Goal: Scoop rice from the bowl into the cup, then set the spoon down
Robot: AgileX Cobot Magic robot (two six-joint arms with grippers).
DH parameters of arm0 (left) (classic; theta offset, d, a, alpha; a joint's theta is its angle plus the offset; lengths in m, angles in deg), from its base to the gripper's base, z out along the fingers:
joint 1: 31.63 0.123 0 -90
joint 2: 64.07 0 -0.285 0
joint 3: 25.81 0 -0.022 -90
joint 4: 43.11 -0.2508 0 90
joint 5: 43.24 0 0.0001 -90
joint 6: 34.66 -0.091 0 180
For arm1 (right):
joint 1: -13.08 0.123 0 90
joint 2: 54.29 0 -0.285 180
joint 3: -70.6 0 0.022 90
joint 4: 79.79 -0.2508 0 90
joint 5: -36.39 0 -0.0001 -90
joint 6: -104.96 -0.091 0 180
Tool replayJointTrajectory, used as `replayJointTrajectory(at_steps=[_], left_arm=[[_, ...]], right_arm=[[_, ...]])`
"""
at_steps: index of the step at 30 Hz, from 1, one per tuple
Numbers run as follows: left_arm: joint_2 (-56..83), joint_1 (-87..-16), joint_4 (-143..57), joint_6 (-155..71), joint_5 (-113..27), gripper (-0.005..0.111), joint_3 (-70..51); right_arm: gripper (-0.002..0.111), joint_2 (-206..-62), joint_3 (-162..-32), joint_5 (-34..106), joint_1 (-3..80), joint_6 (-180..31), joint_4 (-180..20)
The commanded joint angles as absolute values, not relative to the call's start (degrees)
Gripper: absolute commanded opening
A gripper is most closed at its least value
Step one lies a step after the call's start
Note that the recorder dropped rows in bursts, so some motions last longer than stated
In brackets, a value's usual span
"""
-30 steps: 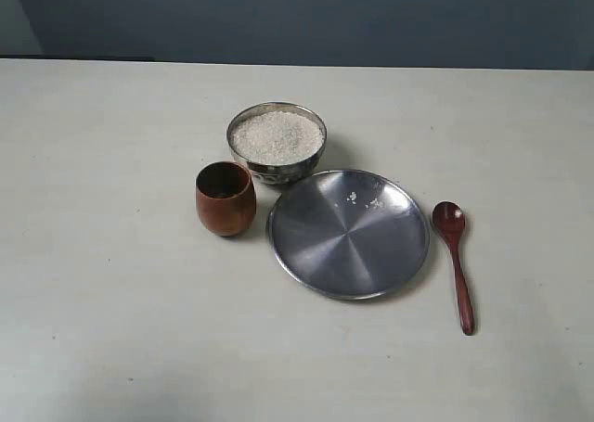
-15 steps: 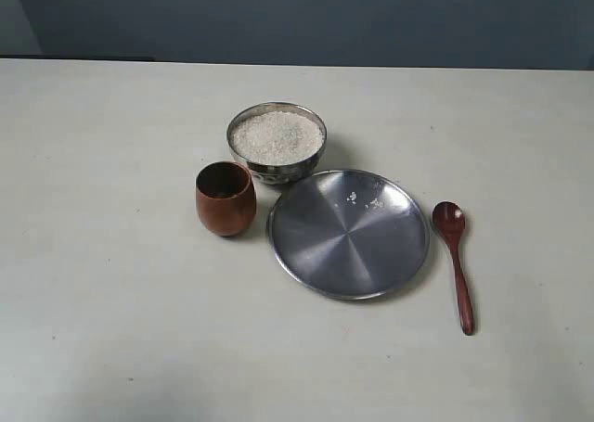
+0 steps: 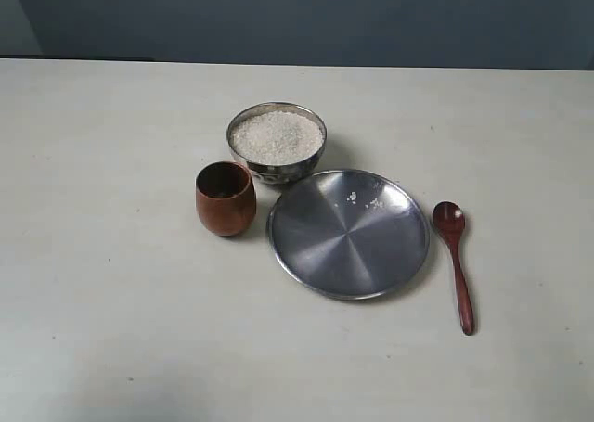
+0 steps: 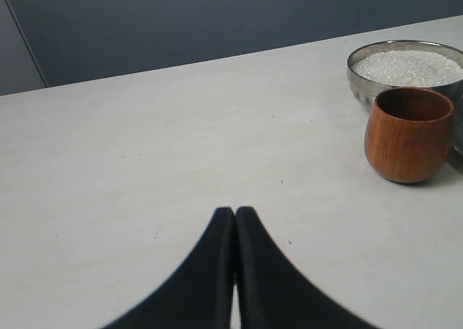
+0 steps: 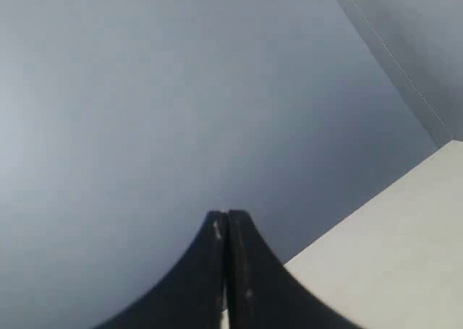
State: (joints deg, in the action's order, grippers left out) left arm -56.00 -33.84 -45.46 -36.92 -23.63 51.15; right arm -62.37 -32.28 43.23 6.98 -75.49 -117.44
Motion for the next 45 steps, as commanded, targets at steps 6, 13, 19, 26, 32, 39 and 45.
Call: replayJointTrajectory(at_steps=[6, 13, 19, 26, 32, 39, 45], left_arm=[[-56.3, -34.0, -45.6, -36.8, -24.0, 0.0, 51.4], [-56.3, -34.0, -45.6, -36.8, -23.8, 0.0, 51.4], [-56.3, -34.0, -45.9, -36.8, -24.2, 0.0, 51.4], [-56.3, -34.0, -26.3, -34.7, -33.5, 0.0, 51.4], [-56.3, -34.0, 5.7, -34.7, -41.1, 0.0, 51.4], [-56.3, -34.0, 6.7, -38.7, -32.8, 0.0, 47.1], [-55.7, -34.0, 4.8, -38.8, -26.8, 0.0, 42.3]], right_arm=[[0.0, -62.1, -32.2, 44.9, 7.2, -75.0, -121.2], [0.0, -62.1, -32.2, 44.9, 7.2, -75.0, -121.3], [0.0, -62.1, -32.2, 46.5, 7.2, -75.0, -121.8], [0.0, -62.1, -32.2, 50.1, 7.2, -75.0, -121.9], [0.0, -62.1, -35.0, 44.8, 7.7, -75.0, -118.9], [-0.001, -65.5, -43.9, 44.0, 10.2, -74.6, -112.0], [-0.001, -77.0, -53.8, 32.2, 14.0, -74.6, -105.9]])
